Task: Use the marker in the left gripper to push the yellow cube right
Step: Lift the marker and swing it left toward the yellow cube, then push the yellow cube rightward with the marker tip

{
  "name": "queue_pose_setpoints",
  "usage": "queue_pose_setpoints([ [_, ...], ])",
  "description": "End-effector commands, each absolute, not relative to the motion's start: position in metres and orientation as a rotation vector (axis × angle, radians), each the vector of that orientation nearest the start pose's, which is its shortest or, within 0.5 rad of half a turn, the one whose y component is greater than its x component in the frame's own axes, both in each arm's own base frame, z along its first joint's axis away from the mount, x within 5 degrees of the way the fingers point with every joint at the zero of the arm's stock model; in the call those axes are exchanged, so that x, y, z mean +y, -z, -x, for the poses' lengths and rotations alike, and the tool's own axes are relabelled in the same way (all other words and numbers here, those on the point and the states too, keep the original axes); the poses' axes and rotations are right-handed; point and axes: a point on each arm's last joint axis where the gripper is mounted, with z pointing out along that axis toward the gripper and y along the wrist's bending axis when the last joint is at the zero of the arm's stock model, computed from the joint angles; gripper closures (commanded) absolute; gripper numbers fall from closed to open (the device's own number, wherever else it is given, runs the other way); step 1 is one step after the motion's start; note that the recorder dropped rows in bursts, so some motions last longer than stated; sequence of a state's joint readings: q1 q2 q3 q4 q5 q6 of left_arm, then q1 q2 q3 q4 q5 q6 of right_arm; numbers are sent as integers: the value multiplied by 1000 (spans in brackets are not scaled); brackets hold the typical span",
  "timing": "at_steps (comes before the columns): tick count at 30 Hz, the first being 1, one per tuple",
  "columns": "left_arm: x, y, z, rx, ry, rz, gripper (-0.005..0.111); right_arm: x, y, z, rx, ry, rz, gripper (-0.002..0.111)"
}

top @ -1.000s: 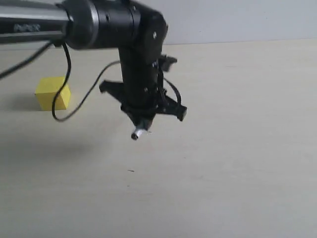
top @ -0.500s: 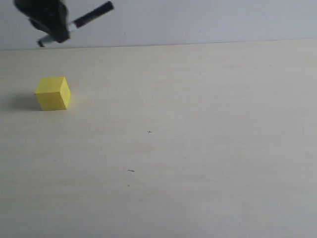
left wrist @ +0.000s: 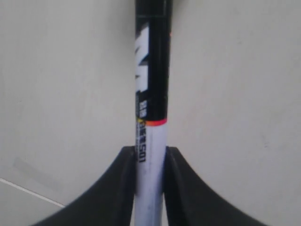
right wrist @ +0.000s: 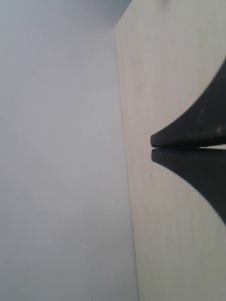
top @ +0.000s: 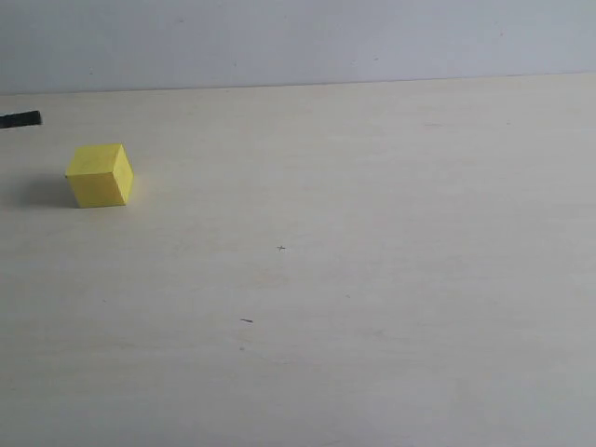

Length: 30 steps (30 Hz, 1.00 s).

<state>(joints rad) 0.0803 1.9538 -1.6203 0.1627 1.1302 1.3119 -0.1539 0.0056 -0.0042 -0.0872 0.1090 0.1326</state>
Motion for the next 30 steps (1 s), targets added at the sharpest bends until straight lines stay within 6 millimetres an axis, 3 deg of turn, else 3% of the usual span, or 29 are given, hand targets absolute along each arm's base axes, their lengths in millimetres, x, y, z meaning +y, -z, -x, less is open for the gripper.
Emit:
queue_pose_setpoints([
  [1,68,-213,-422,2362,-466,-1932,107,-10,-203,-56,1582,89,-173,108],
  [3,73,-195,-428,2299,-456,-2025,107,-10,-203,-56,1582,89,-173,108],
  [9,95,-150,-437,2335,-353,-2030,107,-10,-203,-56,1582,89,-173,108],
  [20,86,-138,-457,2188,-251,-2046,107,-10,-203,-56,1582,85,-176,108],
  [30,87,-124,-460,2168,-241,-2080,107,-10,-203,-56,1582,85,-176,108],
])
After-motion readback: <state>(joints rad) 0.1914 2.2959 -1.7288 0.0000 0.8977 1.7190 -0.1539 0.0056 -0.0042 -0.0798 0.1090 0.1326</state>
